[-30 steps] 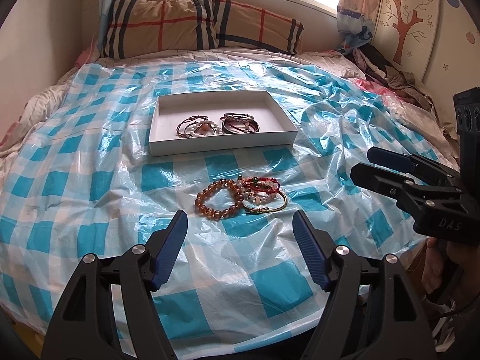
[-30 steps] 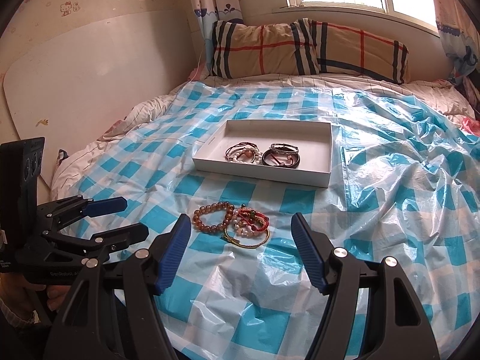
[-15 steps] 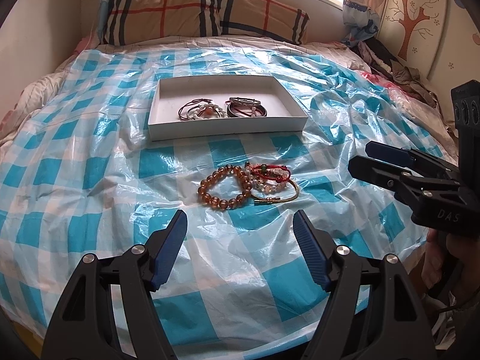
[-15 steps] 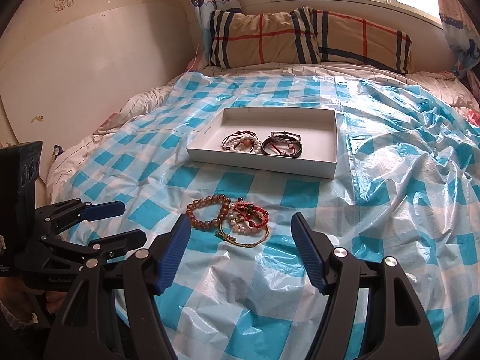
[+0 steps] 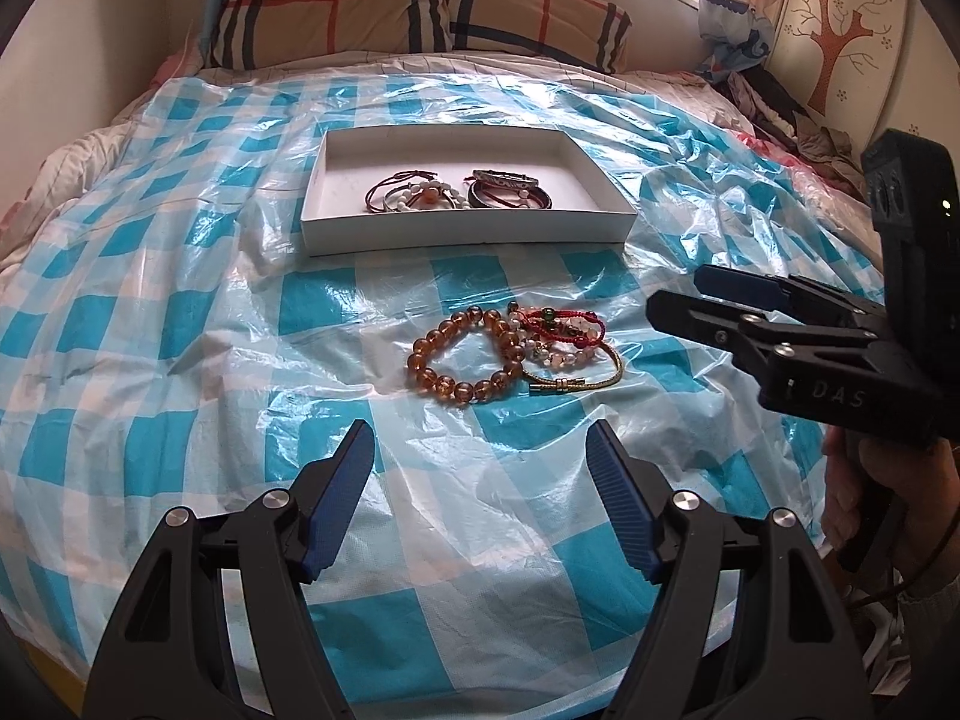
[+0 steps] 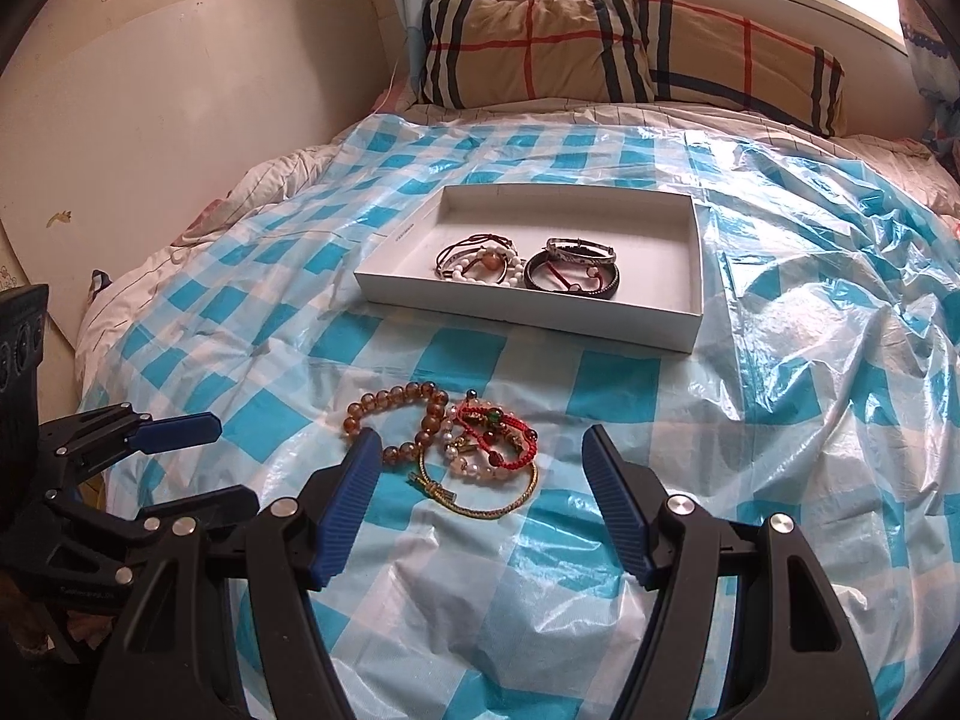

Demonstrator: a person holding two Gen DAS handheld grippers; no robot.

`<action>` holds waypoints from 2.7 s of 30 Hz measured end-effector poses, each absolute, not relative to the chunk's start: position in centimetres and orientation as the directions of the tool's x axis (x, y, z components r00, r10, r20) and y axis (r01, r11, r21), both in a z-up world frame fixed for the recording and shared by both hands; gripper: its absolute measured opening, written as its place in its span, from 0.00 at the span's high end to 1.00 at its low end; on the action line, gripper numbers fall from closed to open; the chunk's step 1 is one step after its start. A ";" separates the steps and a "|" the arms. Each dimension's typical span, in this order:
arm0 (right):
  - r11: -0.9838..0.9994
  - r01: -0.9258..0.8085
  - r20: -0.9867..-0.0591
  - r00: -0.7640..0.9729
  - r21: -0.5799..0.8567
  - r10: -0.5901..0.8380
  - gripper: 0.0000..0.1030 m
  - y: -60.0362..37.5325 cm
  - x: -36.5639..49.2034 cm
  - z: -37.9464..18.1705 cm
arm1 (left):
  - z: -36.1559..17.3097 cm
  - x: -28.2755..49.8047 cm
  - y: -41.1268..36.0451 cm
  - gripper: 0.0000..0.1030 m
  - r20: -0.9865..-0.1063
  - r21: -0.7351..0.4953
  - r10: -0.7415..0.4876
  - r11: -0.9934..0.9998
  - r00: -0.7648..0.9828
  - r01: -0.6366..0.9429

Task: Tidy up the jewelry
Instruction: 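Move both open tools back over the remaining bracelet pile, then grasp the red cord bracelet with green bead using the right tool, then grasp the amber bead bracelet with the left tool while the right tool lifts the red cord bracelet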

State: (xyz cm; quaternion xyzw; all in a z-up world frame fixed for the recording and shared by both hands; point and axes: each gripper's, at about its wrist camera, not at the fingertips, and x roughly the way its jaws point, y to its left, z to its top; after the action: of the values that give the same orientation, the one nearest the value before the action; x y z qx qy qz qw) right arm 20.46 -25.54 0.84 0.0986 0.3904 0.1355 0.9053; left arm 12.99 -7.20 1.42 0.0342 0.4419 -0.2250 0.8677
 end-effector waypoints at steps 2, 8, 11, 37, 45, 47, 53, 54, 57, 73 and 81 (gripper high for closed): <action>0.944 -0.166 -0.686 0.652 0.285 0.322 0.35 -25.6 21.3 0.4 | 1.4 13.1 -7.1 0.33 -0.780 -0.141 -0.360 0.898 0.511 0.417; 0.952 -0.160 -0.714 0.632 0.262 0.303 0.35 -25.4 23.5 -0.8 | 1.1 13.5 -6.7 0.32 -0.782 -0.153 -0.362 0.900 0.507 0.408; 0.953 -0.153 -0.725 0.621 0.263 0.300 0.35 -25.5 24.2 -1.5 | 0.9 13.7 -6.6 0.32 -0.784 -0.156 -0.363 0.900 0.503 0.406; 0.919 -0.151 -0.672 0.641 0.365 0.372 0.96 -27.7 22.7 -1.1 | 0.3 14.2 -7.4 0.32 -0.801 -0.122 -0.348 0.891 0.486 0.437; 0.919 -0.146 -0.726 0.572 0.367 0.382 0.51 -26.6 24.7 -4.2 | 0.4 14.1 -7.6 0.31 -0.805 -0.113 -0.343 0.890 0.484 0.443; 0.925 -0.158 -0.741 0.559 0.345 0.372 0.57 -25.9 25.2 -4.9 | 0.3 14.2 -7.5 0.31 -0.806 -0.114 -0.341 0.891 0.484 0.439; 0.936 -0.151 -0.760 0.550 0.317 0.346 0.91 -25.8 25.5 -5.2 | 0.1 14.4 -7.5 0.31 -0.810 -0.110 -0.338 0.891 0.479 0.441; 0.934 -0.150 -0.750 0.562 0.324 0.350 0.91 -26.1 25.1 -4.8 | 0.0 14.4 -7.5 0.31 -0.811 -0.111 -0.338 0.890 0.477 0.442; 0.929 -0.143 -0.723 0.592 0.342 0.357 0.91 -27.1 23.9 -3.6 | 0.0 14.4 -7.7 0.31 -0.813 -0.107 -0.339 0.886 0.473 0.450; 0.881 -0.070 -0.665 0.629 0.467 0.403 0.91 -31.0 19.3 -3.0 | -0.7 17.9 -9.0 0.31 -0.827 -0.042 -0.293 0.883 0.480 0.467; 0.873 -0.068 -0.658 0.629 0.484 0.414 0.91 -31.3 19.1 -3.4 | -3.0 21.9 -10.6 0.31 -0.855 0.062 -0.184 0.892 0.486 0.447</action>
State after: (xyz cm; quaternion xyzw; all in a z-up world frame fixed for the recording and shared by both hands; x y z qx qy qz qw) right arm 19.12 -31.27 -3.37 0.2118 0.4085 0.1372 0.8772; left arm 21.91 -10.56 -3.02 0.1393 0.4719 -0.1857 0.8505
